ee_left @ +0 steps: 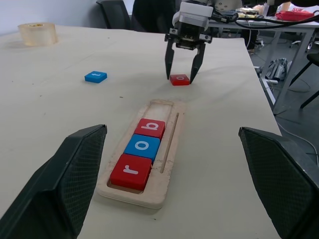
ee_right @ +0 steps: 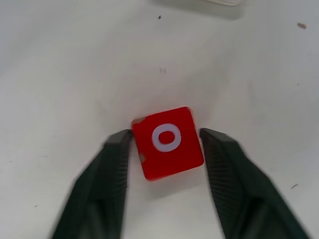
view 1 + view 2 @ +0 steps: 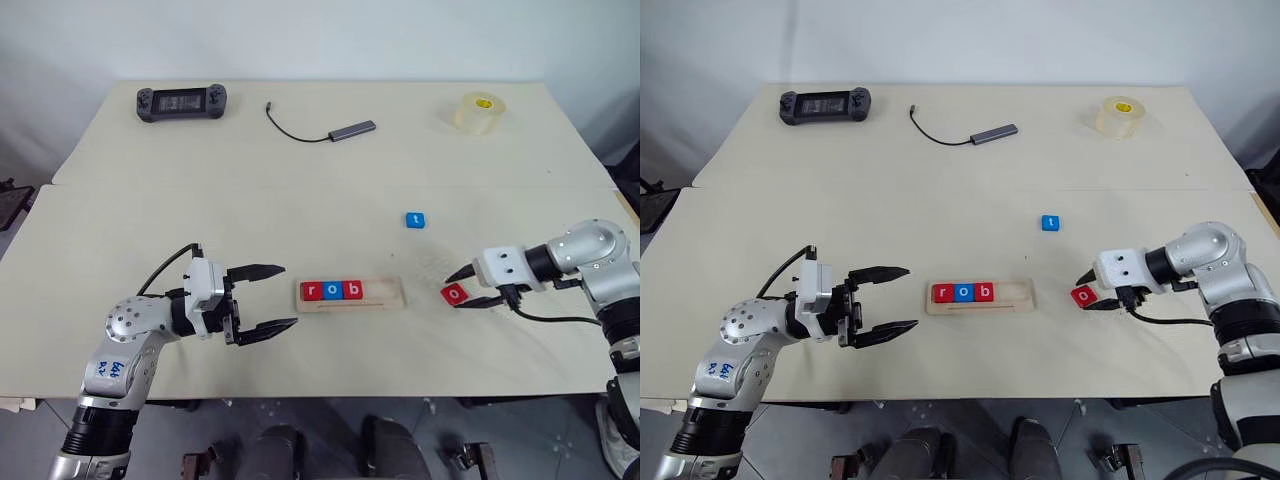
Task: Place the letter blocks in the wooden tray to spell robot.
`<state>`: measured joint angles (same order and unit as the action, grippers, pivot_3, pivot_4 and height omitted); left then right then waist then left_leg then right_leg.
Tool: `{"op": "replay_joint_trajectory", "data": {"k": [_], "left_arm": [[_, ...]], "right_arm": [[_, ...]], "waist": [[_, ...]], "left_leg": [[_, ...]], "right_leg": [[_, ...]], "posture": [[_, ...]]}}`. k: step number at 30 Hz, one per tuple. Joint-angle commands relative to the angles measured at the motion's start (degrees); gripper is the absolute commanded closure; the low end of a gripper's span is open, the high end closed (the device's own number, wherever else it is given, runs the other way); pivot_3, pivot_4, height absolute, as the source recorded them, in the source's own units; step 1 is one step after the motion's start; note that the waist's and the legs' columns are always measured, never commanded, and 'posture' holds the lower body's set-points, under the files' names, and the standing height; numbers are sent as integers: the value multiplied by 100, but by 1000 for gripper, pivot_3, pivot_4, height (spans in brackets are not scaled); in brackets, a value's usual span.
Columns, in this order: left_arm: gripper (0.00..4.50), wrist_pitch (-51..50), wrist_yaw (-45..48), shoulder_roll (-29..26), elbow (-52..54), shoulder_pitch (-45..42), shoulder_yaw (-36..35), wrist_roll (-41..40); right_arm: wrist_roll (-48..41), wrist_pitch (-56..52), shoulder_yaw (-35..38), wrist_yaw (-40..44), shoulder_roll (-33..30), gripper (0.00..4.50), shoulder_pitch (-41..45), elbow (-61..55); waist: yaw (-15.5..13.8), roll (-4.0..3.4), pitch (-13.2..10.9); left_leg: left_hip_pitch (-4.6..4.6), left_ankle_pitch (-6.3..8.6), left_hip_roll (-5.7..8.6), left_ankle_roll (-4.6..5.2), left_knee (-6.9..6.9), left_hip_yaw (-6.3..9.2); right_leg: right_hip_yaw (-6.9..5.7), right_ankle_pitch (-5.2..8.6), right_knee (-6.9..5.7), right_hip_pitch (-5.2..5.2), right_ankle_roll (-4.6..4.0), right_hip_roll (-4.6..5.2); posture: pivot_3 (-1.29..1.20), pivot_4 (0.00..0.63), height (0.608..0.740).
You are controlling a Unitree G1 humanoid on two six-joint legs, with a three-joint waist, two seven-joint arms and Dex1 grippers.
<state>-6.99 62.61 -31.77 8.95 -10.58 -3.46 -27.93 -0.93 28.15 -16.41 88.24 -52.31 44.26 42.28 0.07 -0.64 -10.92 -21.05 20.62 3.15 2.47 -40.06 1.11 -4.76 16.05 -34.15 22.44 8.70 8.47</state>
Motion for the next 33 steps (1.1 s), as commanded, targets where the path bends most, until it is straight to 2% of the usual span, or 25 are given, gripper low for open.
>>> {"op": "replay_joint_trajectory", "data": {"k": [1, 6, 12, 16, 23, 28, 33], "left_arm": [[0, 46, -5, 21, 116, -23, -34, -103], [0, 59, -60, 63, 124, 18, -21, -77], [0, 70, -111, 56, 104, 89, -66, -75], [0, 119, -107, 64, 2, 83, -62, -37], [0, 162, -194, 117, -18, 65, -20, 23], [0, 200, -243, 107, -4, 117, -81, 37], [0, 228, -292, 111, -1, 115, -82, 43]], "right_arm": [[136, -196, -43, 326, -100, 3017, -113, 47], [-273, -1015, 212, 309, -54, 3017, -245, -482], [-1131, -3219, 404, 319, -54, 3017, -384, -2475], [-1140, -4213, 153, -93, 243, 3017, -214, -3275], [-674, -4721, -97, -875, 1024, 3017, 63, -3279], [-483, -4735, -202, -943, 1166, 3017, -6, -3280], [-363, -4618, -310, -835, 1157, 1362, -51, -3309]], "waist": [[-2, 0, 0], [-1, 0, 0], [12, -17, -4], [-4, -17, -4], [-16, -17, -4], [-10, -17, -4], [5, -17, -4]], "left_leg": [[0, 0, 0, 0, -1, 0], [-1, 0, -1, 0, -1, 0], [-14, 1, -4, -3, 3, -5], [-14, 3, -9, -6, 5, -5], [-18, 3, -1, -6, 6, -1], [-19, 3, 5, -5, 10, 1], [-18, 3, 2, -5, 11, -2]], "right_leg": [[0, 0, 2, 0, 0, 0], [1, 0, -1, 2, -1, 1], [4, 0, -20, 24, -2, 1], [1, 2, -22, 26, -6, 0], [1, 2, -23, 28, -6, 2], [-1, 2, -23, 29, -5, 2], [0, 3, -23, 30, -5, -1]], "posture": [[0, 150, 740], [0, 150, 740], [0, 150, 740], [0, 150, 740], [0, 150, 740], [0, 150, 740], [0, 150, 740]]}}
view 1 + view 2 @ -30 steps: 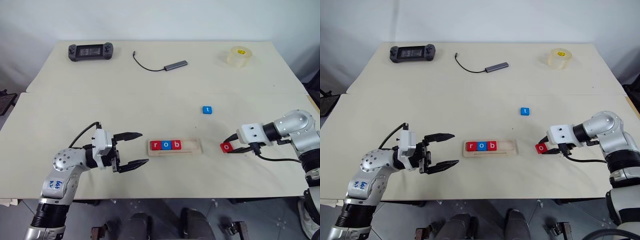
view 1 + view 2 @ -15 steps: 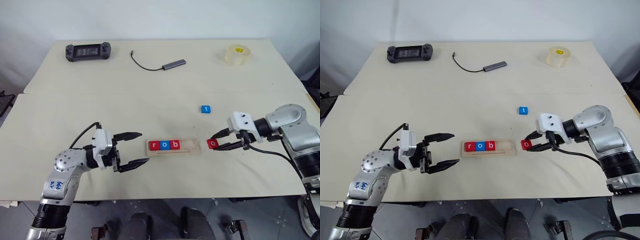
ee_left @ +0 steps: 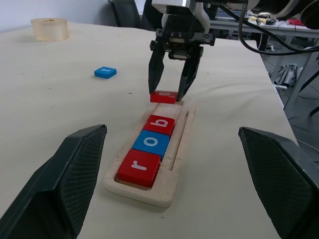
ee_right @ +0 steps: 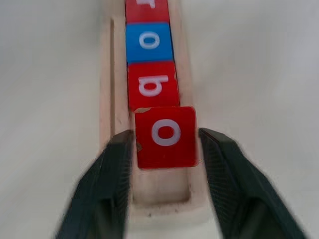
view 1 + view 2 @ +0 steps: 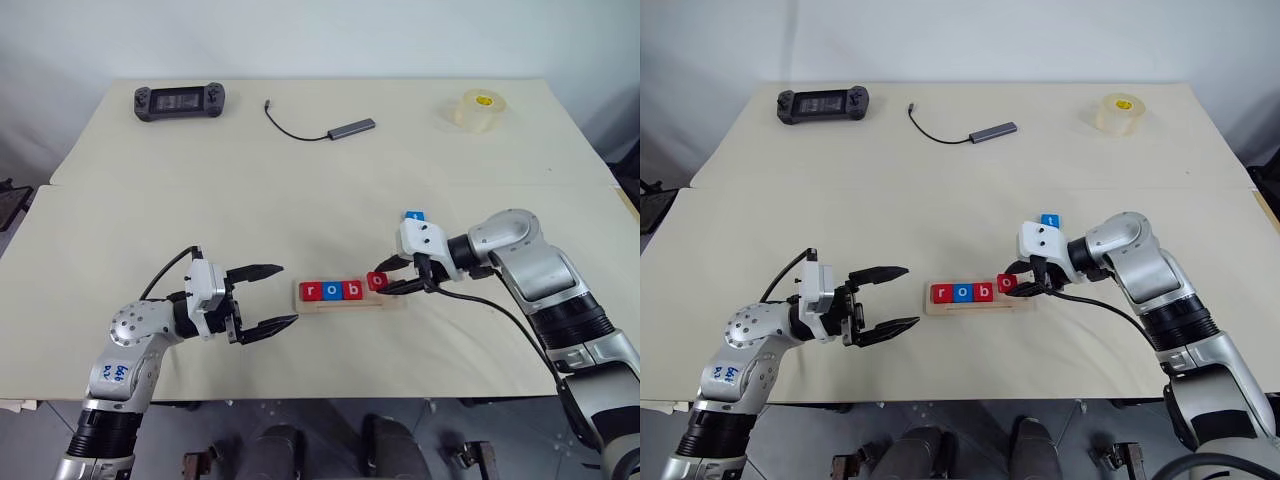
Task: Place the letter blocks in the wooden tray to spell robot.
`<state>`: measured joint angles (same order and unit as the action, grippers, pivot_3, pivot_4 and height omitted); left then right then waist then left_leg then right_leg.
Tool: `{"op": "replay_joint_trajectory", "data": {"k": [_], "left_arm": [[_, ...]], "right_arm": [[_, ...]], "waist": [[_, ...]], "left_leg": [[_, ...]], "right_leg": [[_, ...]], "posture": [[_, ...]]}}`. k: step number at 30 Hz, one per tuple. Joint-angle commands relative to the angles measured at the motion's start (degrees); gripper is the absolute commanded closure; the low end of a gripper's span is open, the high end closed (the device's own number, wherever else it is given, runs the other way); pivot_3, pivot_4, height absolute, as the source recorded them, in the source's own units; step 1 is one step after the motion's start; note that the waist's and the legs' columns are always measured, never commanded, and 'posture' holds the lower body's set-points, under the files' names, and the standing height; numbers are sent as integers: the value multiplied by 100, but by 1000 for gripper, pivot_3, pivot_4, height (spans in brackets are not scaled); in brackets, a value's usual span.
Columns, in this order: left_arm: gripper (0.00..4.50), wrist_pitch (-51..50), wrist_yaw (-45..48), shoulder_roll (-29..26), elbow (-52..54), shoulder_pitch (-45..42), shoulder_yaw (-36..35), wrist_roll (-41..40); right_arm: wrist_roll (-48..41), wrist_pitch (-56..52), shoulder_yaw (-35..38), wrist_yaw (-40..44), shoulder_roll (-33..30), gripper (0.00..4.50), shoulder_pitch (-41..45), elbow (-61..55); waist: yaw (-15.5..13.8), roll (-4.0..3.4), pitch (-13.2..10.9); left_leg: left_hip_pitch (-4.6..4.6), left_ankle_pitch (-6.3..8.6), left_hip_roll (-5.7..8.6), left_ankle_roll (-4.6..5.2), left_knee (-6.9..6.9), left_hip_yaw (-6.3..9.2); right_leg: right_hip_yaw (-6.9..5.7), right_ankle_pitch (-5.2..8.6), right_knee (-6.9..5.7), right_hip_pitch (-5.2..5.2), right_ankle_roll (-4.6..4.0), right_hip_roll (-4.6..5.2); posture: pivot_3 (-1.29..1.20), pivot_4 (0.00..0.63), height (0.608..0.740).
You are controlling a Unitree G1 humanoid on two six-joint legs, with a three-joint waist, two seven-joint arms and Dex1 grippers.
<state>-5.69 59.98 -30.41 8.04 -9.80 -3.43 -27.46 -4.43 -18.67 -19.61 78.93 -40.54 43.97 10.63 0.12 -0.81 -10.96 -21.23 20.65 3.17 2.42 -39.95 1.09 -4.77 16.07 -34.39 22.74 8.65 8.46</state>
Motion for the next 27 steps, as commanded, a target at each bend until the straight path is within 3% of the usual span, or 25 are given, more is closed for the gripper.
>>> {"op": "replay_joint_trajectory", "data": {"k": [1, 4, 9, 13, 23, 27], "left_arm": [[0, 104, -38, -24, 87, 35, -85, -6], [0, 114, -63, -22, 94, 42, -74, -2], [0, 135, -78, -13, 69, 59, -71, 2], [0, 149, -81, 9, 39, 44, -43, 15], [0, 150, -54, 29, -18, -21, -16, 50], [0, 159, -59, 51, -48, -57, 6, 73]], "right_arm": [[-74, -14, 42, 103, 4, 1056, -24, -195], [-181, -157, 177, -1, 57, 49, -40, -288], [-319, -300, 522, -66, -227, 49, -169, -337], [-410, -335, 678, -115, -303, 939, -313, -436], [-60, 292, 608, -850, 24, 4420, -243, 24], [-25, 328, 525, -937, 254, 4468, -213, 55]], "waist": [[-3, 0, 0], [-2, 0, 0], [-25, 0, 0], [-8, 0, 0], [-3, 0, 0], [-2, 0, 0]], "left_leg": [[0, 0, 0, 0, 0, 0], [0, 0, 0, 0, -1, 0], [-1, 0, 1, 0, -1, 0], [-1, 0, 2, 1, 0, 0], [2, 0, -3, 0, 0, -5], [1, 0, -1, 0, 0, -4]], "right_leg": [[0, 0, 0, 0, 0, 0], [1, 0, 0, 0, 0, 0], [0, 0, -1, 0, 0, 2], [1, 0, 1, -1, 0, 2], [4, 0, -2, 2, 0, -2], [4, 0, -3, 2, 0, -1]], "posture": [[0, 150, 740], [0, 150, 740], [0, 150, 740], [0, 150, 740], [0, 150, 740], [0, 150, 740]]}}
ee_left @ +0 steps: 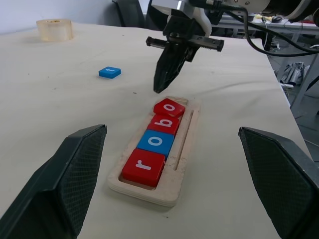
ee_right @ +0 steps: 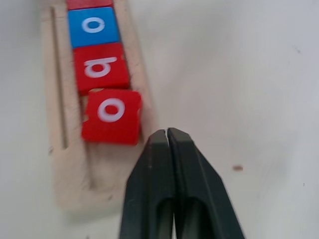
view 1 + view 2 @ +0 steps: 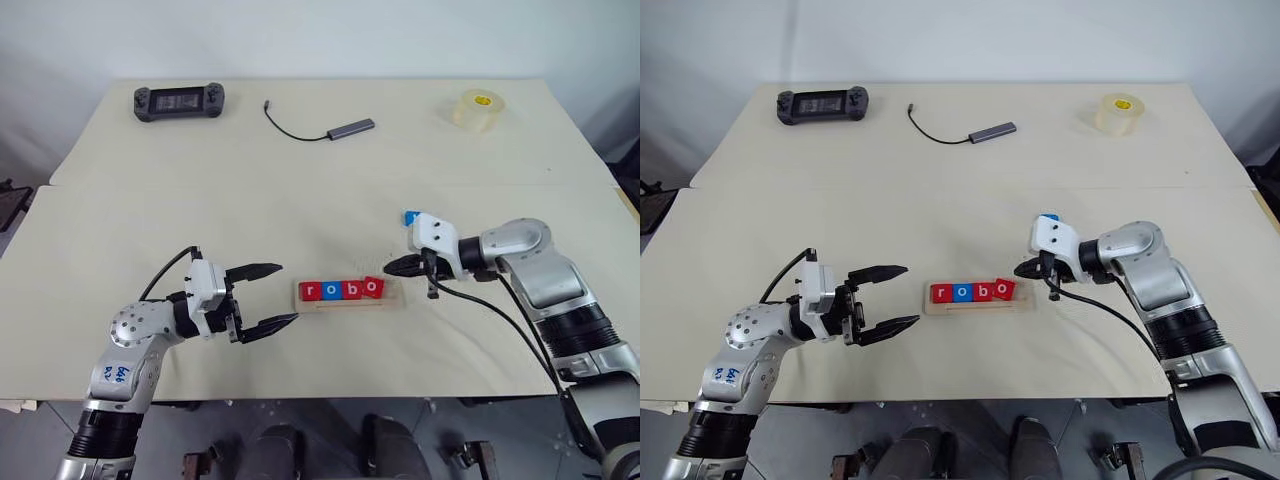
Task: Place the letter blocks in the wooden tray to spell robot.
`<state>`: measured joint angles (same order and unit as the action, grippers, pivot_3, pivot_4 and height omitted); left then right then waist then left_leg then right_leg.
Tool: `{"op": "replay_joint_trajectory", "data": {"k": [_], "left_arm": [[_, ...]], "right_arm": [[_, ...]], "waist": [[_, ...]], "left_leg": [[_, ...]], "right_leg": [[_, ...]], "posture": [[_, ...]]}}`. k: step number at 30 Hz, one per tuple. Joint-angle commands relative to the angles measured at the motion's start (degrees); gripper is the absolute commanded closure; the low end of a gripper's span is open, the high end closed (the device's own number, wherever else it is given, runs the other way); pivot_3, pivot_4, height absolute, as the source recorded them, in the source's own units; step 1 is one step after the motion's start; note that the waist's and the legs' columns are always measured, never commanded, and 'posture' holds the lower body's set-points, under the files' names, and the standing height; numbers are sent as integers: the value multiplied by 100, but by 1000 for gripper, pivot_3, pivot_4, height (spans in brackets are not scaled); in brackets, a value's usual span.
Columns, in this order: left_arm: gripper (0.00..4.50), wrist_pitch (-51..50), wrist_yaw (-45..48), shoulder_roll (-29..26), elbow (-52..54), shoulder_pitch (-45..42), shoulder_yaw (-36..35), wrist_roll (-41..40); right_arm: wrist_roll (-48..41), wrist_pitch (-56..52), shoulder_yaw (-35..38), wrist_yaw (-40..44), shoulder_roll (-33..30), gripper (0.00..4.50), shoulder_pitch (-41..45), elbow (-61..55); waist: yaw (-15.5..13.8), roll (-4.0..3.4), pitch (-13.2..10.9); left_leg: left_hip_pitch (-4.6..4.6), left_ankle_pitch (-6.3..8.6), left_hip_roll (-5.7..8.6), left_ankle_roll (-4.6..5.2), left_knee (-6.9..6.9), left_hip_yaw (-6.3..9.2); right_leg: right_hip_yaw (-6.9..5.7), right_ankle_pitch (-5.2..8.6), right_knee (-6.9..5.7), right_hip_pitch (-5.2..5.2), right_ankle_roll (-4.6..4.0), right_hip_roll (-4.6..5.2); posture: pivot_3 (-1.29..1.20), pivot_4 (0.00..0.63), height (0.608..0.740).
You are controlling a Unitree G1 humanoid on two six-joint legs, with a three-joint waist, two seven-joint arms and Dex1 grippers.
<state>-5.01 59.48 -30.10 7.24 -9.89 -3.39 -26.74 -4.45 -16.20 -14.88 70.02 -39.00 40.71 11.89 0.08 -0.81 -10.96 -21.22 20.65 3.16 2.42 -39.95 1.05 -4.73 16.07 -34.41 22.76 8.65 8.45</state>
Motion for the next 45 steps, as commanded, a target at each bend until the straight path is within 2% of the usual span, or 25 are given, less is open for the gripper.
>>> {"op": "replay_joint_trajectory", "data": {"k": [1, 8, 19, 24, 28, 31, 34, 36, 41, 45], "left_arm": [[0, 94, -12, 27, 22, -61, 10, 7], [0, 102, -32, 54, -3, -94, 14, 20], [0, 86, -53, 86, 5, -105, 41, 28], [0, 106, -30, 90, -35, -112, 47, 35], [0, 137, 11, 88, -120, -146, 55, 29], [0, 158, 52, 68, -174, -143, 37, 11], [0, 155, 85, 23, -282, -137, -19, -25], [0, 151, 79, 12, -353, -157, -62, -53], [0, 48, 214, -32, -567, -338, -68, -107], [0, -148, 261, -41, -698, -538, -49, -125]], "right_arm": [[-28, 77, 28, -27, 139, 4468, 109, -87], [-93, -21, -88, 139, 220, 4468, -14, -317], [-225, 78, 115, 166, 255, 4468, -106, -493], [-579, 227, 753, 53, -30, 4468, -405, -653], [-1125, 196, 1505, 82, -361, 4468, -1275, -1084], [-1372, -5, 2175, -382, -424, 4468, -1991, -1416], [-1582, 164, 3224, -1070, -210, 3897, -3079, -1817], [-1554, 363, 3636, -1430, -80, 3241, -3608, -1952], [-1502, 969, 4263, -2053, 371, 1588, -4687, -2030], [-1483, 1399, 4413, -2389, 581, 295, -4846, -1776]], "waist": [[3, 0, 0], [2, 0, 0], [3, 0, 0], [-24, 0, 0], [-94, 0, 0], [-126, 0, 0], [-148, 0, 0], [-171, 0, 0], [-154, 0, 1], [-130, -3, 2]], "left_leg": [[0, 0, 0, 0, 0, 0], [0, 0, 0, 0, 0, 1], [0, 0, 0, 0, 0, 1], [0, 0, 1, 0, 0, 1], [-2, 0, 3, 1, 3, 7], [0, 0, 2, 1, 6, 3], [2, 0, 0, 0, 4, 0], [4, 0, 0, 0, 4, 3], [13, 0, 2, 1, 3, -9], [17, -1, 3, 2, 3, -13]], "right_leg": [[0, 0, 0, 0, 0, 0], [-1, 0, 0, 0, 0, 0], [0, 0, 0, 0, 0, 0], [-1, 0, 0, 0, 0, 0], [-5, 0, 6, -5, 0, 1], [-4, 0, 8, -5, 0, 1], [-1, 0, 2, -5, 0, 0], [-5, 0, 2, -9, 0, -1], [12, -2, -1, -11, 4, -3], [19, -2, -7, -10, 4, -3]], "posture": [[0, 150, 740], [0, 150, 740], [0, 150, 740], [0, 150, 740], [0, 150, 740], [0, 150, 740], [0, 150, 740], [0, 150, 740], [0, 150, 740], [0, 150, 740]]}}
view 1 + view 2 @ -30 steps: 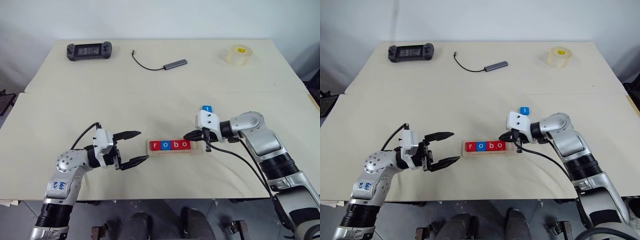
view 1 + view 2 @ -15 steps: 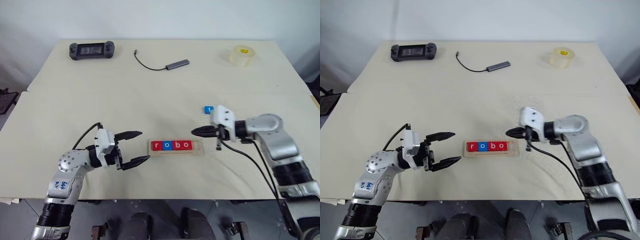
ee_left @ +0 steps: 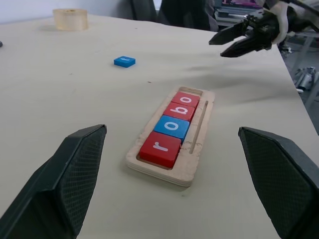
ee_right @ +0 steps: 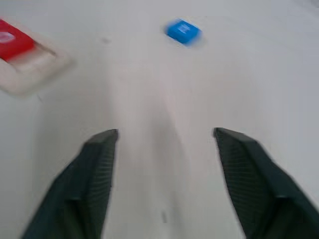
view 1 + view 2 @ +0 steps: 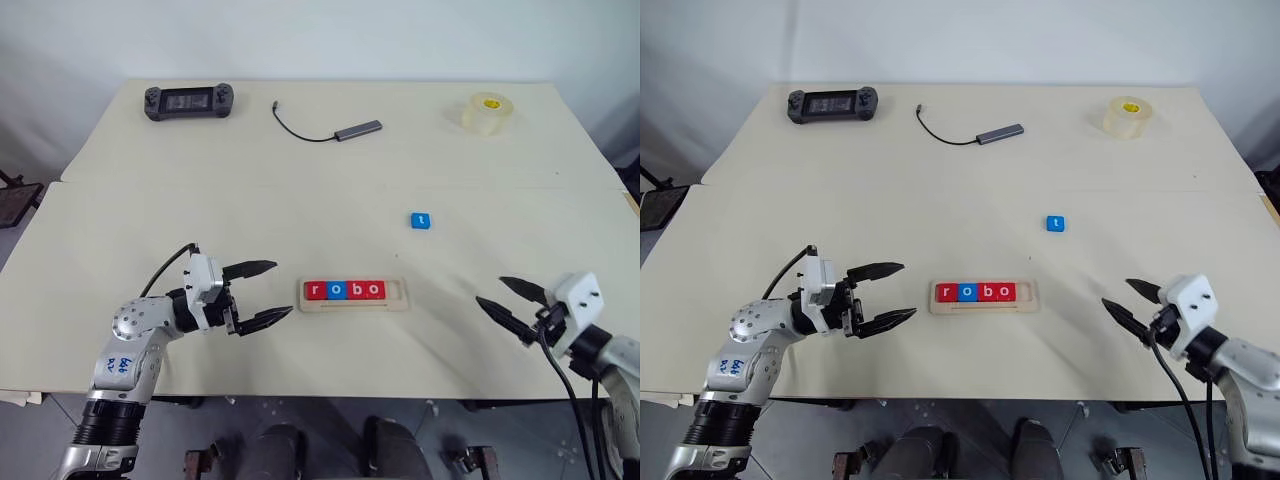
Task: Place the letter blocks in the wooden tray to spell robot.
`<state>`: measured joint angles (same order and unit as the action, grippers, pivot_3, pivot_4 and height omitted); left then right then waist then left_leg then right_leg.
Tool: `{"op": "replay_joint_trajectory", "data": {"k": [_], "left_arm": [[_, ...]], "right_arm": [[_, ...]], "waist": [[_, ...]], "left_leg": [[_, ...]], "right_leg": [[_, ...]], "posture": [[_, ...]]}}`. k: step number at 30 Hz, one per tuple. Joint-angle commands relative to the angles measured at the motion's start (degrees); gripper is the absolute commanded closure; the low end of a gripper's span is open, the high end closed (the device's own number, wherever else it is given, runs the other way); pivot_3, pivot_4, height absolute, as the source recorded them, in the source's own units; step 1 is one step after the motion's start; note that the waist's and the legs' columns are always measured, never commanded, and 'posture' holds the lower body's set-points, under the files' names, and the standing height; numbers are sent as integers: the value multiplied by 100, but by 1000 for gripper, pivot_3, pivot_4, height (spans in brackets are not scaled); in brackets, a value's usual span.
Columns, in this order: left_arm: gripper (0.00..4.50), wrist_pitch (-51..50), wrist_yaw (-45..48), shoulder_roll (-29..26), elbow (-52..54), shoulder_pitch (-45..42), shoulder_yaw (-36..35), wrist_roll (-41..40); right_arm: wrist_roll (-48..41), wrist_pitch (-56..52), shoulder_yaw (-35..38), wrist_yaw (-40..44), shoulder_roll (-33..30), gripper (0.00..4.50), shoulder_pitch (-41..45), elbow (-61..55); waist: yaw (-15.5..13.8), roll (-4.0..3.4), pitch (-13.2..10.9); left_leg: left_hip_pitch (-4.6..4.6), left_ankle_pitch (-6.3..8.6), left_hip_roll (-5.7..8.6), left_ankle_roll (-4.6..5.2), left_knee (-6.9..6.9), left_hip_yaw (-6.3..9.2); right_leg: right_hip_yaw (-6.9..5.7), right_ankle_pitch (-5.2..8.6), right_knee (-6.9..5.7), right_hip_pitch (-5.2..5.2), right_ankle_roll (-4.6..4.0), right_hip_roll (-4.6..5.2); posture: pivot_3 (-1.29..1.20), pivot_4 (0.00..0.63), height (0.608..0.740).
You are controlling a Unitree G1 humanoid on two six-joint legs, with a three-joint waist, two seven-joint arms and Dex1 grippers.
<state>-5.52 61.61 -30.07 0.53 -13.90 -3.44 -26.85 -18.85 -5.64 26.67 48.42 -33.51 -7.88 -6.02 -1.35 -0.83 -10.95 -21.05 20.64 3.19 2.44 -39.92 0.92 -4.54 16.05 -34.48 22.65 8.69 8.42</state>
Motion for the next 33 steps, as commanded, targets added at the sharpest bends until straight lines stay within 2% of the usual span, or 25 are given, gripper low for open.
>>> {"op": "replay_joint_trajectory", "data": {"k": [1, 7, 10, 14, 20, 30, 33], "left_arm": [[0, -115, 76, -47, -46, -170, -40, -113], [0, 37, 121, -19, -102, -239, -44, -13], [0, 120, 112, 0, -32, -162, -27, 20], [0, 182, 58, 44, 50, -97, -16, 17], [0, 228, -39, -4, 303, 187, -135, -14], [0, 189, -140, -62, 666, 550, -219, -80], [0, 152, -169, -85, 780, 648, -243, -104]], "right_arm": [[-81, 352, 244, -260, 44, 41, 21, 33], [-334, -205, -247, -269, -75, 41, 517, -184], [-466, -1149, -829, -398, -168, 41, 1419, -264], [-87, -2373, -1415, -1257, -18, 41, 2821, 331], [510, -3007, -1974, -2392, 628, 41, 4499, 1784], [1022, -2878, -2084, -3501, 1361, 41, 5292, 3023], [1057, -2871, -2139, -3598, 1520, 620, 5228, 2945]], "waist": [[24, -1, 1], [58, -2, 1], [120, -2, 1], [146, -4, 2], [146, -4, 2], [214, -5, 3], [244, -5, 3]], "left_leg": [[3, 0, 0, 0, 0, -5], [8, -1, -4, 1, 1, -6], [7, -1, -5, 2, -3, -6], [3, -2, -7, 1, -4, 1], [-14, -2, 0, 0, 4, 8], [-26, -3, 6, 2, 27, 0], [-25, -3, 5, 2, 25, -1]], "right_leg": [[5, 0, -2, 0, 0, 0], [9, 0, -6, 1, -1, -2], [10, 0, -7, 1, -1, 0], [8, 2, -14, 8, -5, 0], [2, 5, -15, 26, -9, 2], [8, 5, -32, 62, -9, 2], [9, 5, -42, 64, -10, 2]], "posture": [[0, 150, 740], [0, 150, 740], [0, 150, 740], [0, 150, 740], [0, 150, 740], [0, 150, 740], [0, 150, 740]]}}
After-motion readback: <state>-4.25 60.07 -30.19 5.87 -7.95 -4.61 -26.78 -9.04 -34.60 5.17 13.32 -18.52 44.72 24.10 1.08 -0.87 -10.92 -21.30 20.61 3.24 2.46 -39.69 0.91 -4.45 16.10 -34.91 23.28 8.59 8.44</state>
